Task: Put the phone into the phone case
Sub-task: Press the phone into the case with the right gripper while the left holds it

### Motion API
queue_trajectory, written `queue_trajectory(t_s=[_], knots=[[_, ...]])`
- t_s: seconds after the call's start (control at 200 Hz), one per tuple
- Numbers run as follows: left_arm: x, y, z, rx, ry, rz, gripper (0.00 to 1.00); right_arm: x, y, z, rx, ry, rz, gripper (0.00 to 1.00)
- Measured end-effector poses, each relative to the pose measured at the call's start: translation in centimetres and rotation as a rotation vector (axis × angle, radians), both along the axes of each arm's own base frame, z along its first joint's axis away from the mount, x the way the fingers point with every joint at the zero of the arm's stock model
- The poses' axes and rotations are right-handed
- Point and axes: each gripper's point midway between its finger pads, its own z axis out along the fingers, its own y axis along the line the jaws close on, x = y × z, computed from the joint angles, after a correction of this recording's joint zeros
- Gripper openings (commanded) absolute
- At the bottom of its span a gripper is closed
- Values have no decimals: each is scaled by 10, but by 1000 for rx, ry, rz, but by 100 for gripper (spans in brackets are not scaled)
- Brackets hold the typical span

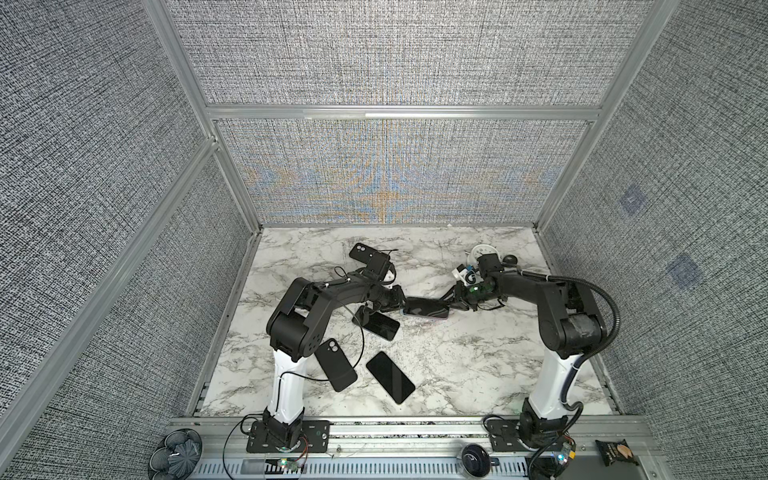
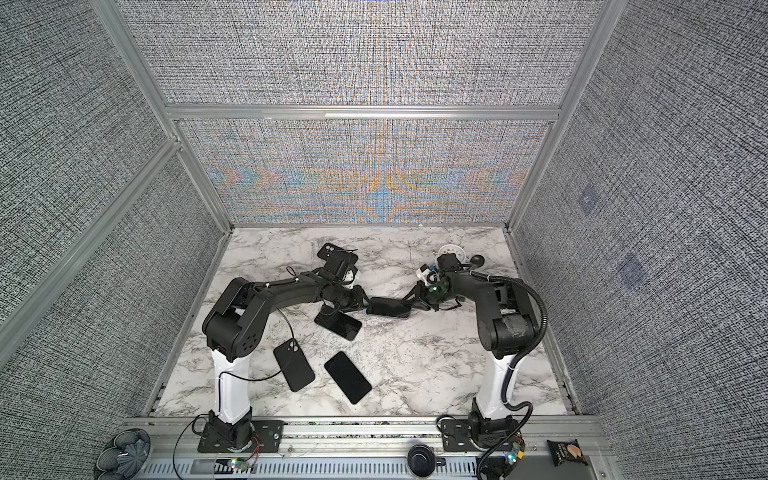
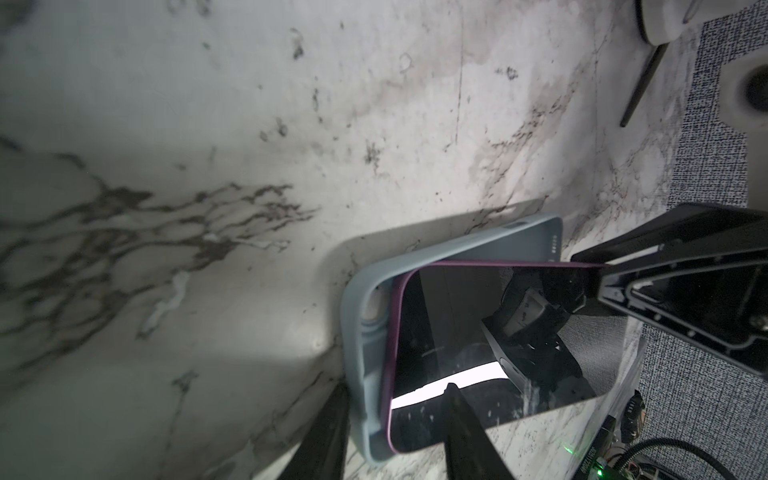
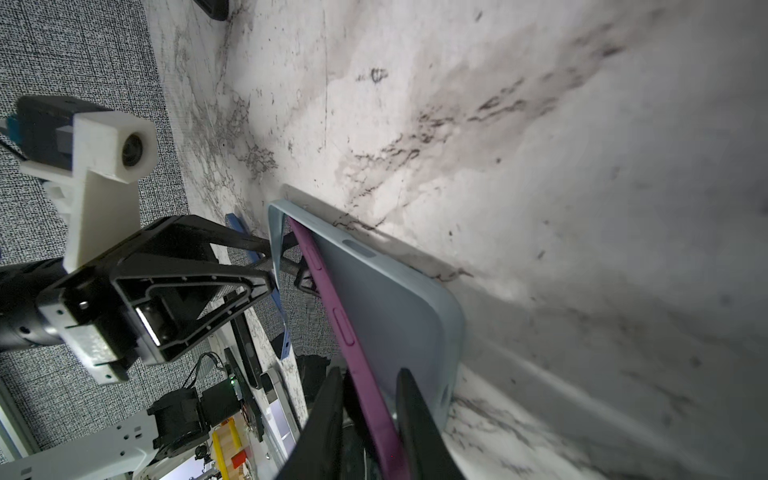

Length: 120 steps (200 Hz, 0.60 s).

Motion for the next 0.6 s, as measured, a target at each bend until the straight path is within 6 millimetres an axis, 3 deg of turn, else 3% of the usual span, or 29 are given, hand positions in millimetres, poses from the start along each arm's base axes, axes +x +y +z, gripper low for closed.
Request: queue_trajectory(t_s=[0.24,0.6], knots=[[3,0,0,25,7,-13,38,7,6,6,5,-33,50,15],[3,2,4,56,2,-48,38,16,-3,26,9,-38,84,2]])
